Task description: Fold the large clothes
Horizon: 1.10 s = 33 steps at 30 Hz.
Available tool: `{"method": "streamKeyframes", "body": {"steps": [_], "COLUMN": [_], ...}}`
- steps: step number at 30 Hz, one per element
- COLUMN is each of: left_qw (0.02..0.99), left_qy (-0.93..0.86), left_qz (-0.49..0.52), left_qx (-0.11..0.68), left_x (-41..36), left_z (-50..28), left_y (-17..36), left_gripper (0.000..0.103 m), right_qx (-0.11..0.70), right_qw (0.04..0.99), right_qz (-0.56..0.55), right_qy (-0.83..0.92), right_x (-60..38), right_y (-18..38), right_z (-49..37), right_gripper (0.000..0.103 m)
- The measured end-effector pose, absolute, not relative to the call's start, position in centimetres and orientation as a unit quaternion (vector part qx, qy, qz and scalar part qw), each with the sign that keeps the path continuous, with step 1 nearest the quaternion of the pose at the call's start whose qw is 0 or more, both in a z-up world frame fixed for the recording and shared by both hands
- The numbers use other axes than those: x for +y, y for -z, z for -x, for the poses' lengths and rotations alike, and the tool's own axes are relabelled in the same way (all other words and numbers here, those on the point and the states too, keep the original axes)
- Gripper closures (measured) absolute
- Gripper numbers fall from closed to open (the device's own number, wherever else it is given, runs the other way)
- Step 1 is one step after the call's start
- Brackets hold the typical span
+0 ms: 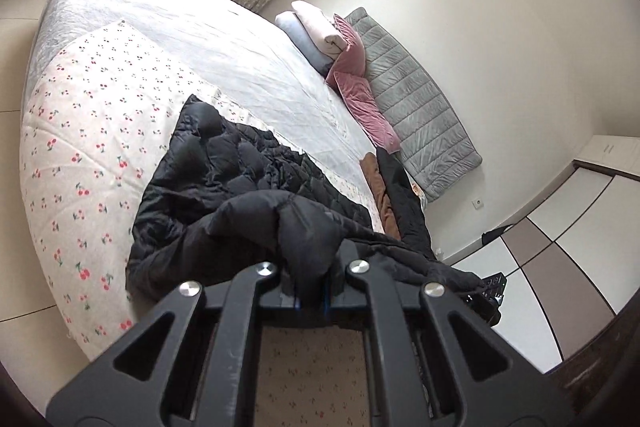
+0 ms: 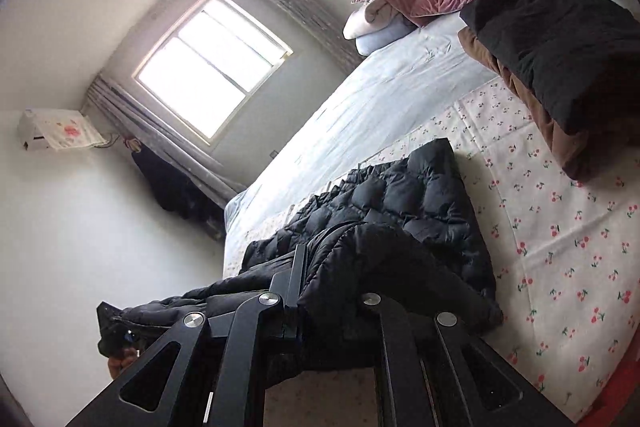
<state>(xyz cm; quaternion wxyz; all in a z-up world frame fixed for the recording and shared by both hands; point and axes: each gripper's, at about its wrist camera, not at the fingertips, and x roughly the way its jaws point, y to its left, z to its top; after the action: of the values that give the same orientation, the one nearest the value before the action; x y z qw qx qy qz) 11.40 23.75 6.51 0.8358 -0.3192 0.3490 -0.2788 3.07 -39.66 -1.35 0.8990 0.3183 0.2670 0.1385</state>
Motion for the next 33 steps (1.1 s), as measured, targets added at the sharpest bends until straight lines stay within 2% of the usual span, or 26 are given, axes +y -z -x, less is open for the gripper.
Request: {"method": "streamKeyframes", "body": {"steps": [9, 17, 19, 21, 22, 23, 25, 26, 27, 30, 33], "left_qw": [0.845, 0.838, 0.839, 0.842, 0.846, 0.853, 0.874, 0.884, 0.892, 0.908, 0.902], "left_qy": [0.173, 0.133, 0.135, 0.142, 0.15, 0.158, 0.168, 0.174, 0.178, 0.171, 0.178], "left_qz": [0.288, 0.288, 0.285, 0.272, 0.263, 0.253, 0.229, 0.215, 0.197, 0.127, 0.055], "left_qx": [0.416, 0.444, 0.443, 0.443, 0.439, 0.429, 0.394, 0.377, 0.367, 0.361, 0.39], "left_x": [19.6, 17.9, 17.6, 17.5, 17.5, 17.6, 18.3, 18.7, 19.0, 19.5, 19.2], "left_z": [-27.4, -33.3, -33.4, -32.9, -32.4, -31.9, -30.3, -29.6, -29.1, -28.7, -29.5], "left_y": [-0.4, 6.6, 6.7, 5.8, 5.0, 4.0, 1.8, 0.8, 0.0, -1.1, -0.2], "left_gripper": [0.094, 0.09, 0.088, 0.073, 0.052, 0.037, 0.028, 0.023, 0.021, 0.02, 0.02], "right_qx": [0.345, 0.392, 0.393, 0.392, 0.389, 0.383, 0.367, 0.357, 0.347, 0.339, 0.368], "right_qw": [0.877, 0.851, 0.847, 0.847, 0.848, 0.851, 0.859, 0.867, 0.88, 0.905, 0.911], "right_qz": [-0.324, -0.346, -0.354, -0.353, -0.351, -0.348, -0.34, -0.329, -0.309, -0.245, -0.174], "right_qy": [-0.087, -0.056, -0.06, -0.069, -0.078, -0.091, -0.113, -0.111, -0.098, -0.076, -0.059], "right_x": [-40.6, -42.3, -42.4, -42.4, -42.6, -42.8, -43.3, -43.6, -43.9, -44.3, -43.7], "right_y": [6.5, 13.7, 14.1, 13.5, 12.8, 12.2, 10.5, 9.6, 8.7, 7.2, 7.4], "right_z": [-18.9, -24.6, -24.7, -24.3, -24.0, -23.5, -22.4, -21.8, -21.1, -20.3, -21.0], "right_gripper": [0.093, 0.092, 0.087, 0.081, 0.075, 0.072, 0.054, 0.048, 0.039, 0.037, 0.037]}}
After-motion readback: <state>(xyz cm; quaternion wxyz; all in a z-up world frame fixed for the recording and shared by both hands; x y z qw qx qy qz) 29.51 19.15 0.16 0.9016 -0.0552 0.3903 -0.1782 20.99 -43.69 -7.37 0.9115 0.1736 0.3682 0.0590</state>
